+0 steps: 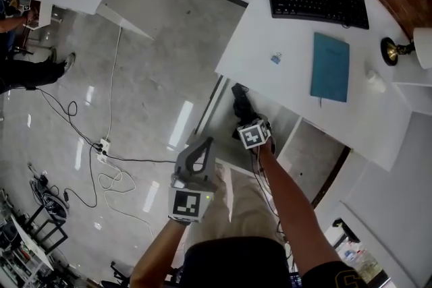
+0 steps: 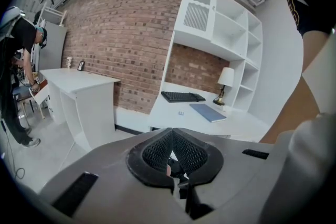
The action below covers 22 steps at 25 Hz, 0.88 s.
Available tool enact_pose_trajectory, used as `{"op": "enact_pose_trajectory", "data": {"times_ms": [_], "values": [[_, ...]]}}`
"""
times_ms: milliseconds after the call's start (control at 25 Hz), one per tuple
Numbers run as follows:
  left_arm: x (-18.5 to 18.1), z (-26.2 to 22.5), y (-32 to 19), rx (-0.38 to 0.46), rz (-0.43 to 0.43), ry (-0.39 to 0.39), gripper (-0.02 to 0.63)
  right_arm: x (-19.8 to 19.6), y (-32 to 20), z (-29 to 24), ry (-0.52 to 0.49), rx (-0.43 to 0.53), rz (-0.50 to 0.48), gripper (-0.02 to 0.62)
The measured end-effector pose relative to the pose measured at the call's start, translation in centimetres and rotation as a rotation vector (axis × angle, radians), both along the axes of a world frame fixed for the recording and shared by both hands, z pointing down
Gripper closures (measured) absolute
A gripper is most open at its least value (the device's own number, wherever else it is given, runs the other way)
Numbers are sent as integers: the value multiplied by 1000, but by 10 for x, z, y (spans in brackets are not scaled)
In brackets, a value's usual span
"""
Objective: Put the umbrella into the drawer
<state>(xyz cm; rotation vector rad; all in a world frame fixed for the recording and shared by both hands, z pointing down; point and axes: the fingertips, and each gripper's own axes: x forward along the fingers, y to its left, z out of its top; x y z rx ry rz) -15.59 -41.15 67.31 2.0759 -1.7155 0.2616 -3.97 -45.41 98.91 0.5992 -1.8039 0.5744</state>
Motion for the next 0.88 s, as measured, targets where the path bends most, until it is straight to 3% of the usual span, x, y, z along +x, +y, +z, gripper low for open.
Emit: {"op": "enact_pose_trajectory", "data": {"times_ms": [80, 200, 320, 480, 600, 880], "values": [[2, -2, 3, -3, 2, 3, 589, 0, 1, 4, -8, -7, -6, 290], [3, -4, 10, -19, 15, 12, 589, 10, 9, 1, -7, -65, 60, 267], [6, -16, 17, -35, 7, 79, 589, 24, 8, -28, -17, -65, 110, 264], [5, -54, 24, -13, 33, 76, 589, 34, 6, -114, -120, 45, 118, 267], [9, -92, 27, 26, 61, 68, 589, 49, 11, -205, -219, 121, 137, 401], [5, -168, 41, 135, 123, 45, 589, 84, 19, -399, -398, 456, 305, 479]]}}
